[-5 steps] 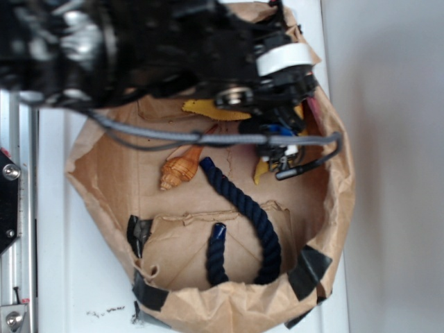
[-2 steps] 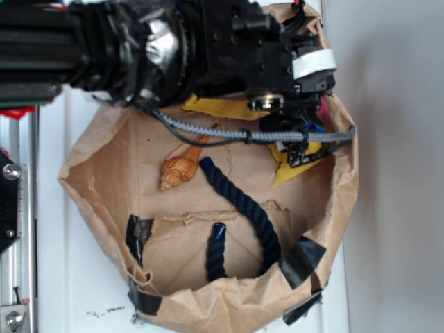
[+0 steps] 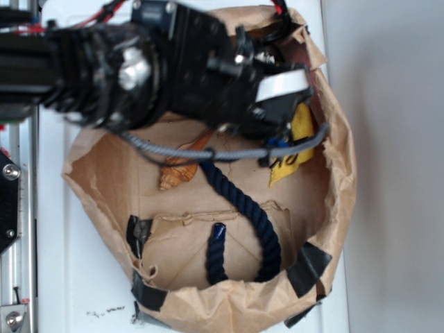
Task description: Grab the yellow cloth.
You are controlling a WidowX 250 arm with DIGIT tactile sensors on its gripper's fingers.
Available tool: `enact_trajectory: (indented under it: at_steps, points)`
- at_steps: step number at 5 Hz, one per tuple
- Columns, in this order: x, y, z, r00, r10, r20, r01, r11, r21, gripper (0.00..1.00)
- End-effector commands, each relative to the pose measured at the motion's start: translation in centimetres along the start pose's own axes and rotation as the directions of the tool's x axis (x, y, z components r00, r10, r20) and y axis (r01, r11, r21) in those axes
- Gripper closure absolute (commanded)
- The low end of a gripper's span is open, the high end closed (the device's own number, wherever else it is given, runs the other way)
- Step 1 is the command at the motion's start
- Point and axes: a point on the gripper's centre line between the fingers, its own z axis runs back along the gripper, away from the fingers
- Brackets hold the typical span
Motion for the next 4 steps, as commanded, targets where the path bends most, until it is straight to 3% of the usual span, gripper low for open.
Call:
enact_trajectory:
  at_steps: [1,2,3,4]
  points:
    - [1.3,0.5,3.9,0.996,0.020,0.083,-0.015,0.998,-0.062,1.00]
    - [1.5,1.0,7.1,0.995,0.049,0.090,-0.033,0.985,-0.169,1.00]
    - [1.3,1.9,9.5,0.996,0.051,0.067,-0.034,0.971,-0.236,1.00]
    - [1.5,2.5,11.9,1.000,-0.007,-0.028,0.000,0.972,-0.235,1.00]
